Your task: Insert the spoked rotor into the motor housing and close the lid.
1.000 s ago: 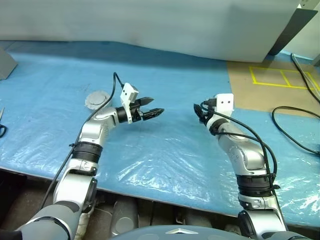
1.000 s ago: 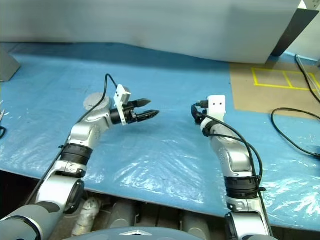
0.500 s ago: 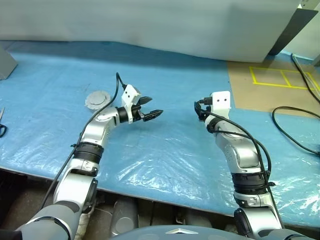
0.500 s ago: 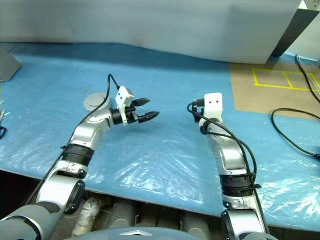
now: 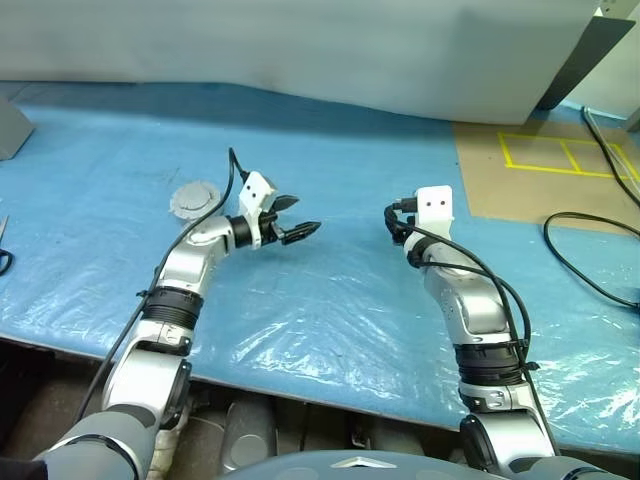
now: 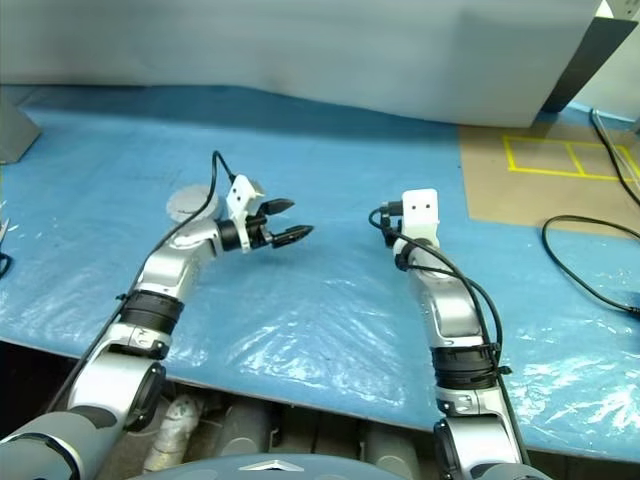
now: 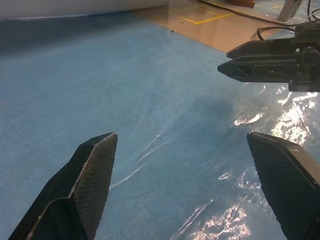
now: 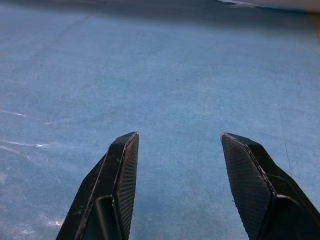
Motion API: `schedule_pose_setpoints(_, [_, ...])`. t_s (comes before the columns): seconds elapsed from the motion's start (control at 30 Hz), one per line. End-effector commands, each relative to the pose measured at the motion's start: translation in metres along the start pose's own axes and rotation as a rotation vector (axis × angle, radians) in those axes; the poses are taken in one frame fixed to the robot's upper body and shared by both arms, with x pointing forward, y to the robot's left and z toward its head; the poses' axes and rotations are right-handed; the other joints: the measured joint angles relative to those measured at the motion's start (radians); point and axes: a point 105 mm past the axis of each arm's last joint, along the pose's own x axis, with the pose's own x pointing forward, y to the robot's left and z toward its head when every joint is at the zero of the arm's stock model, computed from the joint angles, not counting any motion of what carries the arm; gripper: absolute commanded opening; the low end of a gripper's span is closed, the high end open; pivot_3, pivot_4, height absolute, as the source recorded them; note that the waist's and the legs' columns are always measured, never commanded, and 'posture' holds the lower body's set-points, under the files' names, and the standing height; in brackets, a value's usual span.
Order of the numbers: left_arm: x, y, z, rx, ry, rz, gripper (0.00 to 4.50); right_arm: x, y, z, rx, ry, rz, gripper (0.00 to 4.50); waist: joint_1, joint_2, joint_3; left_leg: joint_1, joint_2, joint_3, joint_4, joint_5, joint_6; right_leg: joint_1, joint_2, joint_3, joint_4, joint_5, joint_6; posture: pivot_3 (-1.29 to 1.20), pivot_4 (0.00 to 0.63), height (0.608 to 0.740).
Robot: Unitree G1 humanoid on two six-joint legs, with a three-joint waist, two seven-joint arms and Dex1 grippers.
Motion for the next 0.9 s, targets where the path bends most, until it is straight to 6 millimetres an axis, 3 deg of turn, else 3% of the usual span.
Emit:
schedule_pose_setpoints(0.03, [0.0014,-0.0013,0.0154,0.040,-0.038,-0.005,4.35,-0.0004,0.0020,0.0144,-0.007,-0.056,0.000,2.73,0.000,0.000,0.000,0.000,0.000,0.000,0.000,0.000,0.000,0.000,0.000,0.000,0.000,0.000,0.000,0.00,0.150,0.740])
schedule_pose_setpoints(0.77, [0.0062,-0.0055,0.0208,0.040,-0.066,0.007,4.35,0.0031,0.0055,0.0158,-0.036,-0.051,0.007,2.73,0.000,0.000,0.000,0.000,0.000,0.000,0.000,0.000,0.000,0.000,0.000,0.000,0.000,0.000,0.000,0.00,0.150,0.740])
schedule_pose_setpoints(0.9, [0.0073,0.0044,0.0206,0.038,-0.062,0.049,4.35,0.0028,0.0013,0.0092,-0.035,-0.034,-0.016,2.73,0.000,0.000,0.000,0.000,0.000,0.000,0.000,0.000,0.000,0.000,0.000,0.000,0.000,0.000,0.000,0.00,0.150,0.740])
